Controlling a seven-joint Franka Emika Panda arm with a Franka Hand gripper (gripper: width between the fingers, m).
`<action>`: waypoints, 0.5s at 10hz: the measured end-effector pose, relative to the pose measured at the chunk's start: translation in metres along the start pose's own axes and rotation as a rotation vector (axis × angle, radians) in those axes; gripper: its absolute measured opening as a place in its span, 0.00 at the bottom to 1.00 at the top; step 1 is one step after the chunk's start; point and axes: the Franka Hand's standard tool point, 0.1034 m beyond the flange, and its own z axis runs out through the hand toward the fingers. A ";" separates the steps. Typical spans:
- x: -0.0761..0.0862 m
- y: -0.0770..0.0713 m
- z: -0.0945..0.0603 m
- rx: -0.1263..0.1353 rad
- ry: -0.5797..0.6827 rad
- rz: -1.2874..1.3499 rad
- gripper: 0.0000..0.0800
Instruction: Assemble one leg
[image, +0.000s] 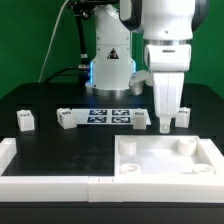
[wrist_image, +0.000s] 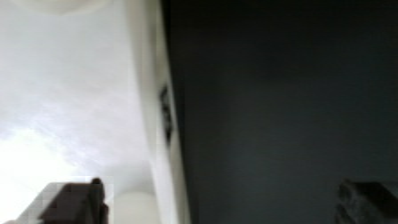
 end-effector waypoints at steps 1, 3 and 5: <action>0.000 -0.001 -0.015 -0.023 0.000 0.019 0.81; -0.001 -0.004 -0.005 -0.007 0.000 0.046 0.81; 0.000 -0.004 -0.005 -0.006 0.002 0.170 0.81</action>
Offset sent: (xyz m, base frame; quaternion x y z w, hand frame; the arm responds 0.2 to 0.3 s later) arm 0.0000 0.0000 0.0000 0.0000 0.0000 0.0899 0.9960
